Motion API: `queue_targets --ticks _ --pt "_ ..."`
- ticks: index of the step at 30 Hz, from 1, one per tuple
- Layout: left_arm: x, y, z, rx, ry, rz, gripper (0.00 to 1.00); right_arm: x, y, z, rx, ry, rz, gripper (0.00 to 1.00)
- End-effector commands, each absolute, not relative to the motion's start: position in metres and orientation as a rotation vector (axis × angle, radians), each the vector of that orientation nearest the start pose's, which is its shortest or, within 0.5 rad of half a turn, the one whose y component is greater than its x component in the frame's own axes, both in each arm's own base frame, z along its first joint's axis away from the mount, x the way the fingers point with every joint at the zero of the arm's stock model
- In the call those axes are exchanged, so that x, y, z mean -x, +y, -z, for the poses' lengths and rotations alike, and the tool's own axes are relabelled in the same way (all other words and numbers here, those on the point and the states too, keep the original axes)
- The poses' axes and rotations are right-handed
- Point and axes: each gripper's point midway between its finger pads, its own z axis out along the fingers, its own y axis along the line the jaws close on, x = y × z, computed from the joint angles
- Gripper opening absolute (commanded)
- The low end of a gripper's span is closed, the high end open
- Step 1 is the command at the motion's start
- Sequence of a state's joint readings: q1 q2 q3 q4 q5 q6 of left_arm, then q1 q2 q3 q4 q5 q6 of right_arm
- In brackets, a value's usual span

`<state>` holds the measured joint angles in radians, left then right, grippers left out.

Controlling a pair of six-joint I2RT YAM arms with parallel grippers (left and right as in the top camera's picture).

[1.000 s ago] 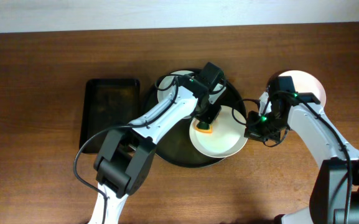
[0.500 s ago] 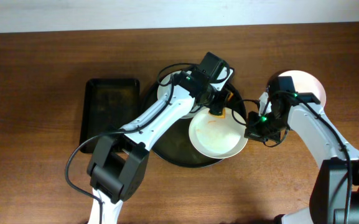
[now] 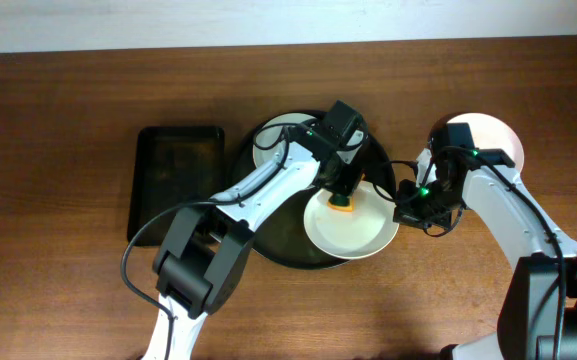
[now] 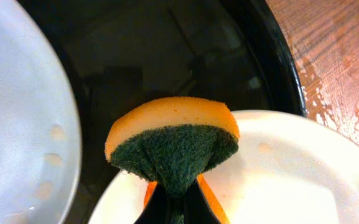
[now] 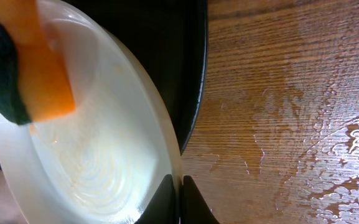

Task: Clean dirty plates on tray and stack at the side
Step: 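Scrub the white plate with the sponge while right gripper holds it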

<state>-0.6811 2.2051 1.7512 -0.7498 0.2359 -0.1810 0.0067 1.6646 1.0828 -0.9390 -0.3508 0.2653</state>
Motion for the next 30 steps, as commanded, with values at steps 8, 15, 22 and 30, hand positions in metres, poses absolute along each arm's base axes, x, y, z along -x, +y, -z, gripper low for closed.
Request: queue_targets --ticks 8,15,22,30 --pt "-0.359 -0.332 -0.106 -0.763 2.736 0.631 0.0 -0.299 0.059 -0.069 -0.364 3.033 -0.521 0.04" --pt "-0.407 -0.268 -0.142 -0.535 2.685 0.593 0.0 -0.299 0.059 -0.069 -0.363 3.033 -0.521 0.04" --pt "-0.39 -0.326 -0.139 -0.694 2.589 0.583 0.0 -0.305 0.02 -0.061 -0.474 3.009 -0.172 0.04" --pt "-0.349 -0.384 -0.09 -0.856 2.659 0.864 0.0 -0.305 0.02 -0.059 -0.474 3.015 -0.167 0.04"
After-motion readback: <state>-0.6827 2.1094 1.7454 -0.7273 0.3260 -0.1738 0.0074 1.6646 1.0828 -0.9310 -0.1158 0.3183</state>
